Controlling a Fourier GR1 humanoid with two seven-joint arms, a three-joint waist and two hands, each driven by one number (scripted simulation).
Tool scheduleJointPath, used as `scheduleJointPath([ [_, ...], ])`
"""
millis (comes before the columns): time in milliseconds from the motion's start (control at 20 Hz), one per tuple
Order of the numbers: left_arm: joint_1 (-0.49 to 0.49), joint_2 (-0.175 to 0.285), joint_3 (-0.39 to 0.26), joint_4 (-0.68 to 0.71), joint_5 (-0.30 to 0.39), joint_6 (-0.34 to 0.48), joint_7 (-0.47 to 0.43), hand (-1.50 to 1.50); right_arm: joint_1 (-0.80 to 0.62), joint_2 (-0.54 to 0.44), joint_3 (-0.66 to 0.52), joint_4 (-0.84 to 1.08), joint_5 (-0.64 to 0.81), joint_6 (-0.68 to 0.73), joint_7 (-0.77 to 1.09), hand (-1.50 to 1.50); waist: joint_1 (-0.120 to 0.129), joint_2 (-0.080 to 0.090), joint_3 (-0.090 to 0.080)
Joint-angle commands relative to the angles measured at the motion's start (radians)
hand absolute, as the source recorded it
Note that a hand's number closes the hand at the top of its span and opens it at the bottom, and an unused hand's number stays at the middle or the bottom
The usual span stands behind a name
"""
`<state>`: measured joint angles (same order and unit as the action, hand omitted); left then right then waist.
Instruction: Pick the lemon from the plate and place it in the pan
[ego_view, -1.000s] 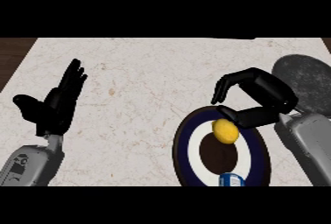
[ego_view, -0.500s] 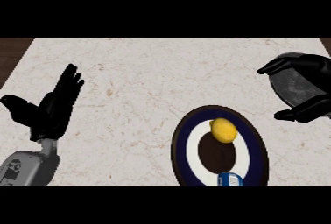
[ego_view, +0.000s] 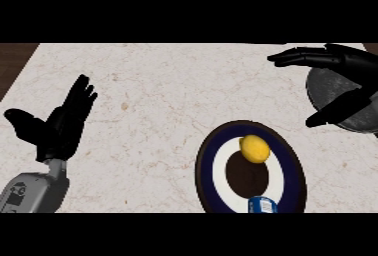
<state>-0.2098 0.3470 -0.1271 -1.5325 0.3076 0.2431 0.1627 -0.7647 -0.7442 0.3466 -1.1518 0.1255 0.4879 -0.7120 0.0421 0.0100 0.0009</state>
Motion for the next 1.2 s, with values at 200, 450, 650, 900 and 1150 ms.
scheduleJointPath([
  [200,0.045,0.009,0.029,-0.033,0.013,-0.023,0.005,0.00,-0.131,0.059,0.177,0.021,0.252,-0.009,-0.048,-1.50,-0.004,-0.005,-0.001],
  [450,0.050,0.013,0.023,-0.055,-0.003,-0.018,0.021,0.00,-0.139,0.015,0.342,-0.071,0.390,0.057,0.021,-1.50,-0.019,-0.013,-0.002],
  [650,0.039,-0.014,0.007,-0.066,-0.035,0.017,0.030,0.00,-0.164,0.018,0.412,-0.065,0.469,0.081,0.017,-1.50,-0.025,-0.011,-0.001],
  [900,0.030,-0.047,0.019,-0.047,-0.054,0.022,0.021,0.00,-0.056,-0.027,0.405,-0.166,0.555,-0.011,-0.022,-1.50,-0.043,-0.012,-0.001],
  [1150,0.057,-0.006,0.071,-0.072,-0.014,-0.046,0.043,0.00,-0.046,-0.059,0.359,-0.309,0.631,-0.017,0.077,-1.50,-0.044,-0.014,-0.001],
])
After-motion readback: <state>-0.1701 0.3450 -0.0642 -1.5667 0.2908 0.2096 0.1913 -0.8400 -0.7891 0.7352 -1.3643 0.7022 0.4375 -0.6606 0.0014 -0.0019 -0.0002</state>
